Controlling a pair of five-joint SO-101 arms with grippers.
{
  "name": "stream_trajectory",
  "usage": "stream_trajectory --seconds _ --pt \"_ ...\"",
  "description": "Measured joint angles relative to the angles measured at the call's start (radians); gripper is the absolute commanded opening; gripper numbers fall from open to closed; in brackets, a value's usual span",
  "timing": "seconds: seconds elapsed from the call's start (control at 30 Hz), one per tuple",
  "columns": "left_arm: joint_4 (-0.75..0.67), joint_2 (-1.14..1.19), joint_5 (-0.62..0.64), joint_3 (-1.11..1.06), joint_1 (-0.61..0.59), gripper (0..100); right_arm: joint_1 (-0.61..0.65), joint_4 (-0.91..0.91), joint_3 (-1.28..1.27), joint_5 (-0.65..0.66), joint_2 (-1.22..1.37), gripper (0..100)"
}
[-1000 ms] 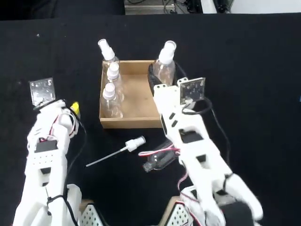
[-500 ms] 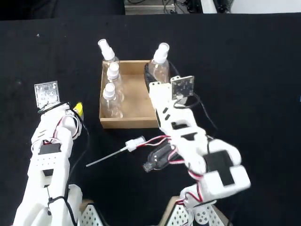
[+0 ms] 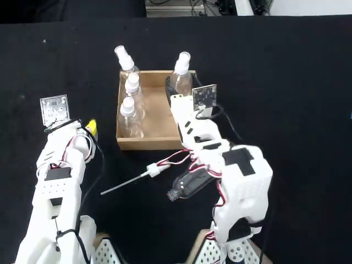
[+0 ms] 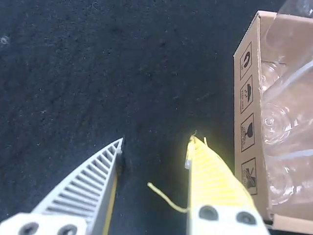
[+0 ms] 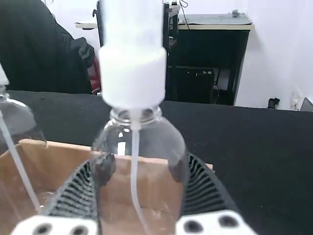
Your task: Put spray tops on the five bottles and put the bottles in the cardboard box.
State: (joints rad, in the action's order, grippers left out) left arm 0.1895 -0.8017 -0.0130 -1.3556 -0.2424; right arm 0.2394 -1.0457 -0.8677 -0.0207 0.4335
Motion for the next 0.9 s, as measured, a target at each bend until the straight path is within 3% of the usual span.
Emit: stream_trajectory --seconds 0.9 --pt "0.0 0.0 0.0 0.0 0.0 18 -0.003 -0.028 0.083 0.002 0.092 1.3"
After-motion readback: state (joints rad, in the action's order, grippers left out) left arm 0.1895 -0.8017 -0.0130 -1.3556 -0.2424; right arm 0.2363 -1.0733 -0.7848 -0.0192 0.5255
